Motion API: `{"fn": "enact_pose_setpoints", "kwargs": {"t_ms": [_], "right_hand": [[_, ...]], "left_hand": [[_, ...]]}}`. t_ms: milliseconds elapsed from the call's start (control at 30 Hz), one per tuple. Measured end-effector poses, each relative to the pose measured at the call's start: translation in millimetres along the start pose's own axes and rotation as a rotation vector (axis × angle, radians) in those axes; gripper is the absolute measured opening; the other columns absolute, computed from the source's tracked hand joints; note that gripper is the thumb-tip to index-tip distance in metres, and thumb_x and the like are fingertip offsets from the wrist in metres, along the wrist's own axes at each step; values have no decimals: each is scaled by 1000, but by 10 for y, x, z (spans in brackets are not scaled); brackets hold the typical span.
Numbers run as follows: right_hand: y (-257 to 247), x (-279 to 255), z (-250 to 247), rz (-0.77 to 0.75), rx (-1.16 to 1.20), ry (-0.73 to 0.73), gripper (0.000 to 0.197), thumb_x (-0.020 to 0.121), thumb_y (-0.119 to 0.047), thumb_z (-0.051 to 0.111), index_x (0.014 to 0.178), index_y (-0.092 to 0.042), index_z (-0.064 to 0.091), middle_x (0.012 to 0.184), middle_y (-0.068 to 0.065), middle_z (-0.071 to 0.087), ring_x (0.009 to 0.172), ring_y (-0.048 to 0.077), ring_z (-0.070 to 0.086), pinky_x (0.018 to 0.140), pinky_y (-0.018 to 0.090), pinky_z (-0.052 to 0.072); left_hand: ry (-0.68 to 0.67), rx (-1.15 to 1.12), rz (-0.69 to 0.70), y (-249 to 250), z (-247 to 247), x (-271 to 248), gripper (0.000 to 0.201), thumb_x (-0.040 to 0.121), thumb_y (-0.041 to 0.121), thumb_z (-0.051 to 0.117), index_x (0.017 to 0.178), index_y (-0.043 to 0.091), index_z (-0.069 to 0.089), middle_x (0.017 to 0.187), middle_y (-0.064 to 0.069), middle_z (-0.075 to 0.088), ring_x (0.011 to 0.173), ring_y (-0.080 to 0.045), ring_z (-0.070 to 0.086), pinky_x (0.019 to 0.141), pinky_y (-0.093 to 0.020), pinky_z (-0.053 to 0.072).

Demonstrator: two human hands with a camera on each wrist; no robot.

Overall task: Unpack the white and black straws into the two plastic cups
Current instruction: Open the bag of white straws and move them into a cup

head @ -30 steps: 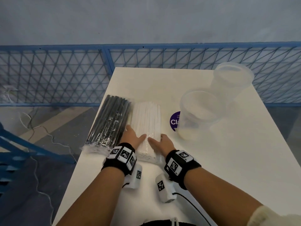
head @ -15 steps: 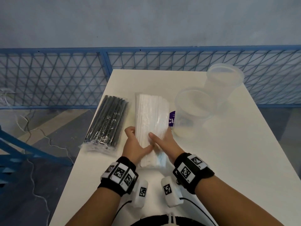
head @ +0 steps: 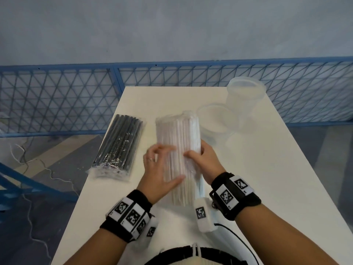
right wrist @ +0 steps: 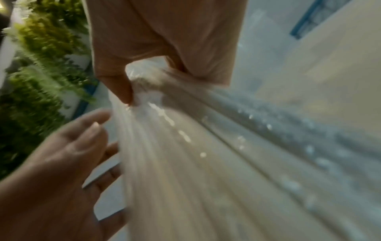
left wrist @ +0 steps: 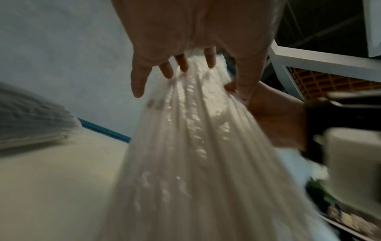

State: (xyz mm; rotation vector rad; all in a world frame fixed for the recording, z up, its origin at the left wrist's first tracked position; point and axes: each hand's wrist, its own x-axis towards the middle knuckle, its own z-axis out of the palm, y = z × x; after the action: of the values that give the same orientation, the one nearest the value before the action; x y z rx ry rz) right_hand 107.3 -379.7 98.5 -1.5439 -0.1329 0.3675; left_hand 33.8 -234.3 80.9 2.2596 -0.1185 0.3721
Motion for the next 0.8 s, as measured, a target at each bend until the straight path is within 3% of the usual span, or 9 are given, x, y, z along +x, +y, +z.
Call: {"fn": "enact_pose_setpoints", "kwargs": {"t_ms": [100, 167, 267, 333, 400, 533, 633, 800], "right_hand": [[46, -94, -135, 79, 120, -53, 38, 64, -13, 58, 102, -15, 59, 102, 10, 69, 93, 25, 67, 78, 34, 55], [61, -130, -201, 115, 152, -98, 37, 63, -11, 56, 100, -13, 60, 99, 8, 70, 88, 21, 68, 76, 32, 56], [51, -168, -235, 101, 84, -138, 42, 65, -12, 57, 107, -14, 58, 106, 8, 68, 96, 23, 67, 84, 34, 56], [26, -194, -249, 8, -22, -115, 50, 67, -14, 59, 116, -19, 53, 110, 0, 66, 102, 17, 65, 85, 29, 54], [-14, -214, -281, -133, -111, -30, 55, 74, -14, 66, 125, -23, 47, 114, -5, 63, 105, 11, 62, 89, 27, 52], [-133, -230, -314, -388, -212, 259, 53, 77, -12, 73, 121, -27, 48, 114, -11, 56, 100, 0, 58, 80, 16, 53], [-154, -246, -264, -423, -202, 369, 49, 76, -12, 74, 116, -25, 48, 105, -6, 54, 91, 2, 57, 75, 15, 52], [-201, -271, -144, -364, -66, 392, 33, 78, -13, 72, 102, -21, 51, 89, -5, 59, 74, -3, 56, 65, 10, 47]], "left_hand": [[119, -292, -213, -89, -103, 218, 100, 52, 58, 74, 132, 32, 19, 140, 0, 24, 119, -15, 40, 93, -31, 40], [27, -594, -397, -137, -169, 334, 120, 36, 57, 84, 135, 24, 25, 135, 0, 39, 116, -19, 50, 92, -36, 45], [-191, -852, -556, -160, -159, 413, 116, 21, 51, 91, 122, 12, 49, 112, -6, 64, 103, -24, 64, 78, -36, 56], [-188, -858, -553, -120, -117, 424, 106, 19, 47, 92, 112, 13, 56, 103, -6, 69, 94, -20, 68, 72, -32, 58], [-91, -820, -535, -82, -71, 430, 95, 18, 45, 93, 102, 16, 60, 97, -4, 71, 93, -23, 68, 76, -35, 57], [34, -711, -502, -29, -21, 391, 66, 37, 28, 89, 97, 19, 63, 98, -5, 72, 96, -26, 68, 80, -39, 55], [97, -649, -478, 65, 21, 322, 64, 44, 27, 90, 101, 20, 63, 100, -3, 71, 95, -21, 68, 81, -39, 56], [201, -483, -434, 199, 62, 279, 47, 55, 20, 88, 91, 30, 59, 90, 12, 67, 86, -4, 64, 71, -20, 51]]}}
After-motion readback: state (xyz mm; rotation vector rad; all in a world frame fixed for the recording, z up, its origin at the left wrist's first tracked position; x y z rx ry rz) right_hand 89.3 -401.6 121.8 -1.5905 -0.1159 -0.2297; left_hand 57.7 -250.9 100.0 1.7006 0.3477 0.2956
